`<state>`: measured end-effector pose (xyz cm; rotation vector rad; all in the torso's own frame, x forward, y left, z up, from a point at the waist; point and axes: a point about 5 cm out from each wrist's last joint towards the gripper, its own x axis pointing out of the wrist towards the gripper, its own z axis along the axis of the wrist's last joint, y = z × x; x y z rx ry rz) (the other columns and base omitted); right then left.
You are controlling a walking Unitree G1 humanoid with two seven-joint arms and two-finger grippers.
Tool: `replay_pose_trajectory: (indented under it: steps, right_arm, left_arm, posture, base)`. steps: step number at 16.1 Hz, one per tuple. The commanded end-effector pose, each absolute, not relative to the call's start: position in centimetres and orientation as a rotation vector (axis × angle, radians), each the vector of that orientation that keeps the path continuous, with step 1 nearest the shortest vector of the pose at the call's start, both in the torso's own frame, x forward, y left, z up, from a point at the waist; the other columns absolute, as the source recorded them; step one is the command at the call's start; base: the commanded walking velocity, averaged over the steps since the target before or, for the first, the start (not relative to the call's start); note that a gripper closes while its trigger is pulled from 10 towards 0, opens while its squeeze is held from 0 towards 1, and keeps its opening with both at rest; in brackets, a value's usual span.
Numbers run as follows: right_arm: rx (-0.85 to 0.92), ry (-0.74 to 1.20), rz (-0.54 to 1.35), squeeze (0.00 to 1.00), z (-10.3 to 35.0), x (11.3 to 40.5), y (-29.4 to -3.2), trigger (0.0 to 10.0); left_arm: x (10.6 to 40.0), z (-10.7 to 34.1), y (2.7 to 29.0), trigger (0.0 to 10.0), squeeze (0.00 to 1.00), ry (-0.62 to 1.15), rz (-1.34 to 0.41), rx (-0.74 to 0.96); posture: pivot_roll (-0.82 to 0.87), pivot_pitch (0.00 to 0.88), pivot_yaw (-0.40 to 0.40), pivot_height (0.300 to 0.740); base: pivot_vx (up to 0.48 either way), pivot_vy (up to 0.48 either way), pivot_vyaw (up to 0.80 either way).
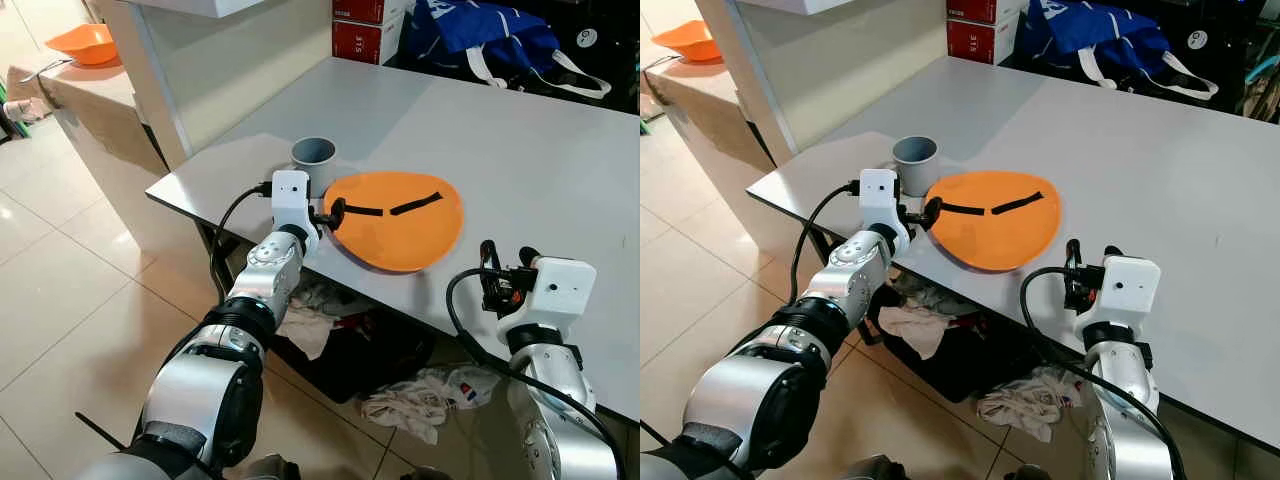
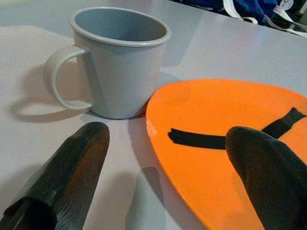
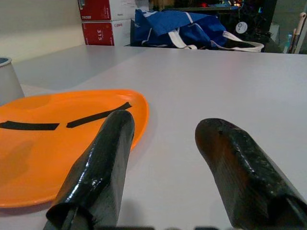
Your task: Setting the table
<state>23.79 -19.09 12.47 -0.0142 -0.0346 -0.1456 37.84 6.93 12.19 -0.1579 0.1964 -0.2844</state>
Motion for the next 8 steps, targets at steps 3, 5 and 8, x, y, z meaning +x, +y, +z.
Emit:
replay_pose_trajectory:
  steps: [3,5,8]
  right_arm:
    - [-0.020,-0.032,-0.143,0.00,12.4,23.8,-19.0,10.0]
    - [-0.020,-0.032,-0.143,0.00,12.4,23.8,-19.0,10.0]
    - [-0.080,-0.075,-0.164,0.00,12.5,23.6,-19.4,10.0]
  left_arm:
    - [38.1,12.8,7.1,10.0,0.00,0.172,-0.288,-0.140]
    - [38.1,12.8,7.1,10.0,0.00,0.172,-0.288,-0.140]
    - [32.9,14.2,7.4,10.0,0.00,-0.207,-0.590,0.085]
  posture:
    - [-0.10,0.000,0.066,0.707]
    - [-0.10,0.000,0.066,0.707]
    - [-0.07,0.000,0.079,0.707]
  base:
    - [0.000,0.000,0.00]
    - [0.000,0.000,0.00]
    - [0.000,0.000,0.00]
